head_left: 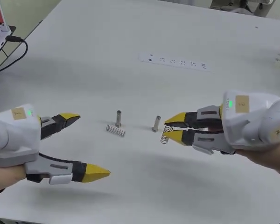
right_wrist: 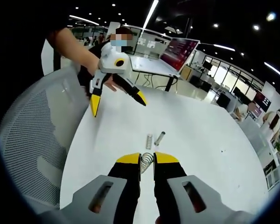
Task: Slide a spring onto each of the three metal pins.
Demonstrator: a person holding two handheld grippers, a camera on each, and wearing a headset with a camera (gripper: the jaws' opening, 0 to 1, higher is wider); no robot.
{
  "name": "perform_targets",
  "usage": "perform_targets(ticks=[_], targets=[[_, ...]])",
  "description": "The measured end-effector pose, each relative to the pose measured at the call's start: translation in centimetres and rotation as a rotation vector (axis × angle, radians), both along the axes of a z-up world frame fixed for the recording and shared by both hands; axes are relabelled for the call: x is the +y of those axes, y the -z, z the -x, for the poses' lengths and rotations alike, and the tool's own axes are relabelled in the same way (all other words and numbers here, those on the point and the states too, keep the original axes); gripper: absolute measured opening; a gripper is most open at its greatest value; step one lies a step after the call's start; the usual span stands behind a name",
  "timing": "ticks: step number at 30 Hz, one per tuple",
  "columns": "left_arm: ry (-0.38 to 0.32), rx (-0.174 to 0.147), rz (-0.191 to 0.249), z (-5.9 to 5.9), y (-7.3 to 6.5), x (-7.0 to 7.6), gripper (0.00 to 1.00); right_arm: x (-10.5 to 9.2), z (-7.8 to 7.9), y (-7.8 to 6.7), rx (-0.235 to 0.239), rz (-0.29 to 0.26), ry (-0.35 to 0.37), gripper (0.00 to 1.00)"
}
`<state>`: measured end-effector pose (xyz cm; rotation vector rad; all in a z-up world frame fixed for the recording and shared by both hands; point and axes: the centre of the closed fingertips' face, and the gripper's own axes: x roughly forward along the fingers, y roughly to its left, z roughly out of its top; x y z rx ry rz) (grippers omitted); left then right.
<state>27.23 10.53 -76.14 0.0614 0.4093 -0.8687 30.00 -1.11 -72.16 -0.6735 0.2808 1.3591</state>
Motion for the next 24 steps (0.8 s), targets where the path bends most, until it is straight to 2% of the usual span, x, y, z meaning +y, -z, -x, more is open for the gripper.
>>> perform_targets(ticks=[10, 15, 24], targets=[[-0.013, 0.004, 0.003, -0.3, 0.0, 0.5, 0.98, 0.5, -3.1, -0.5, -0.029, -0.002, 0.039, 0.07], [-0.024, 0.005, 0.000, -0.4, 0.0, 0.8, 0.98, 0.5, -4.7, -0.3, -0.027, 0.011, 0.071, 0.07], [-0.036, 0.012, -0.003, -0.1, 0.3, 1.4, 0.98, 0.7, -6.6, -0.2, -0.028, 0.000, 0.116, 0.07]])
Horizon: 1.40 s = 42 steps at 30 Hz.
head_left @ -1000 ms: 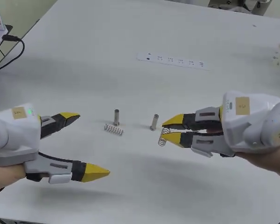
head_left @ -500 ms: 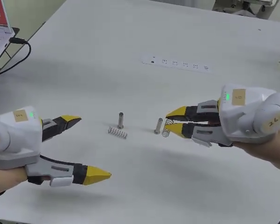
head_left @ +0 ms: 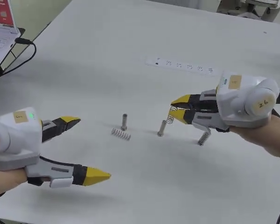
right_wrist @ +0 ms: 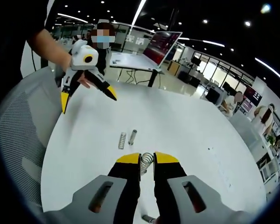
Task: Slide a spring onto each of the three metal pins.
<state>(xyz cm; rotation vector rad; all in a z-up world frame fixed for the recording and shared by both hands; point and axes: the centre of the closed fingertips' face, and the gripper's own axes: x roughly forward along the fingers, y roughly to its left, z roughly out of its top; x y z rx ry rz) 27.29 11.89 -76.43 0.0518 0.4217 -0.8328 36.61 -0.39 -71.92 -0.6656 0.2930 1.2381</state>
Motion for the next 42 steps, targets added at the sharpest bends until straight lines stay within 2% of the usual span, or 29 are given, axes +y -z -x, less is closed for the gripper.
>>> perform_targets(ticks=[12, 23, 42], targets=[[-0.014, 0.001, 0.002, 0.1, 0.1, 0.6, 0.98, 0.5, -1.3, 0.8, 0.026, -0.007, 0.040, 0.07], [-0.022, 0.004, 0.007, 0.2, 0.1, 0.8, 0.98, 0.4, -1.9, 2.3, 0.043, 0.016, 0.052, 0.07], [-0.046, 0.013, 0.013, 0.2, 0.4, 1.4, 0.98, 0.7, -1.8, 3.5, 0.057, 0.036, 0.043, 0.07]])
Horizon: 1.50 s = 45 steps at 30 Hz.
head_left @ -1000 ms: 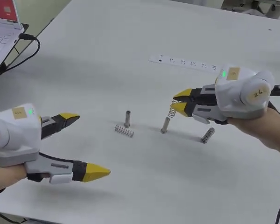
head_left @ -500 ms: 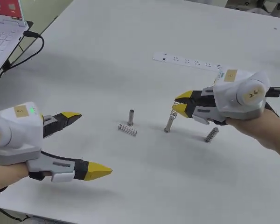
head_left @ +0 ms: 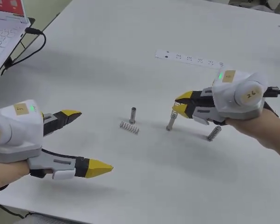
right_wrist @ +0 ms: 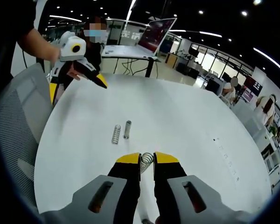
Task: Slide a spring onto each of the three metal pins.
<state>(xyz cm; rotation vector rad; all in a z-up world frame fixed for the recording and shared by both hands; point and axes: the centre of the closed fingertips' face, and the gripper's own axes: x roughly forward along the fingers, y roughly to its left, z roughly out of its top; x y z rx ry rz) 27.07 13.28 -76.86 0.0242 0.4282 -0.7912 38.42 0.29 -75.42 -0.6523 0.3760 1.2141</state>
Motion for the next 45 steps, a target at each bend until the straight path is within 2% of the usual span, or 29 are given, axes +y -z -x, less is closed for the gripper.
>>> perform_targets(ticks=[7, 16, 24, 33, 45], targets=[[-0.004, 0.001, -0.001, 0.0, 0.1, 0.1, 0.98, -0.2, 0.2, 0.9, 0.017, 0.010, 0.007, 0.07], [-0.005, 0.009, -0.002, 0.2, 0.4, 0.2, 0.98, -0.3, 0.7, 2.8, 0.033, 0.064, -0.007, 0.07], [-0.008, 0.009, -0.002, 0.2, 0.4, 0.3, 0.98, -0.6, 0.5, 4.4, 0.052, 0.104, -0.009, 0.07], [-0.013, 0.012, -0.004, 0.3, 0.6, 0.5, 0.98, -1.4, 0.6, 5.3, 0.053, 0.142, -0.005, 0.08], [-0.014, 0.010, -0.002, 0.4, 0.4, 0.4, 0.98, -1.3, 0.6, 5.3, 0.078, 0.123, 0.030, 0.08]])
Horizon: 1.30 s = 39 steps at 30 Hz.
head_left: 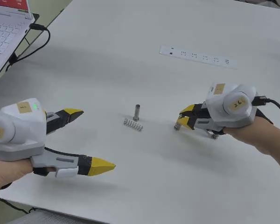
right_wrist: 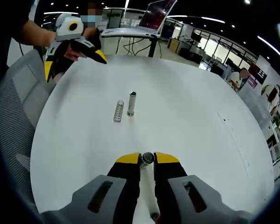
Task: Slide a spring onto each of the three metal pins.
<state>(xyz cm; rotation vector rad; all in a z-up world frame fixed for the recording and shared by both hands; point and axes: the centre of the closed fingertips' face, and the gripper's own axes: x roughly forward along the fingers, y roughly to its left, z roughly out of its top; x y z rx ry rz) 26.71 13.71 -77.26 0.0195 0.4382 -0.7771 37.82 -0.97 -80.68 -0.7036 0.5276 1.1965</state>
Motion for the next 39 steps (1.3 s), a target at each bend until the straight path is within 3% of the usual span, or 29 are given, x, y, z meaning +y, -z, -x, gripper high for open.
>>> perform_targets(ticks=[17, 23, 27, 35, 39], targets=[[0.007, 0.003, -0.003, -0.1, -0.2, -0.2, 0.97, -0.1, -0.1, -0.1, 0.016, -0.007, 0.022, 0.10], [0.012, 0.001, -0.007, -0.1, -0.3, -0.5, 0.97, -0.3, -0.1, -0.9, 0.012, -0.030, 0.039, 0.18], [0.014, -0.006, 0.000, -0.4, -0.7, -0.7, 0.98, -0.3, -0.2, -1.9, 0.029, -0.095, 0.084, 0.21], [0.019, -0.017, 0.003, -0.7, -1.2, -0.9, 0.98, -0.5, -0.3, -4.0, 0.142, -0.309, 0.224, 0.30], [0.022, -0.015, -0.001, -0.6, -1.1, -0.9, 0.98, -0.8, 0.0, -4.4, 0.141, -0.324, 0.229, 0.31]])
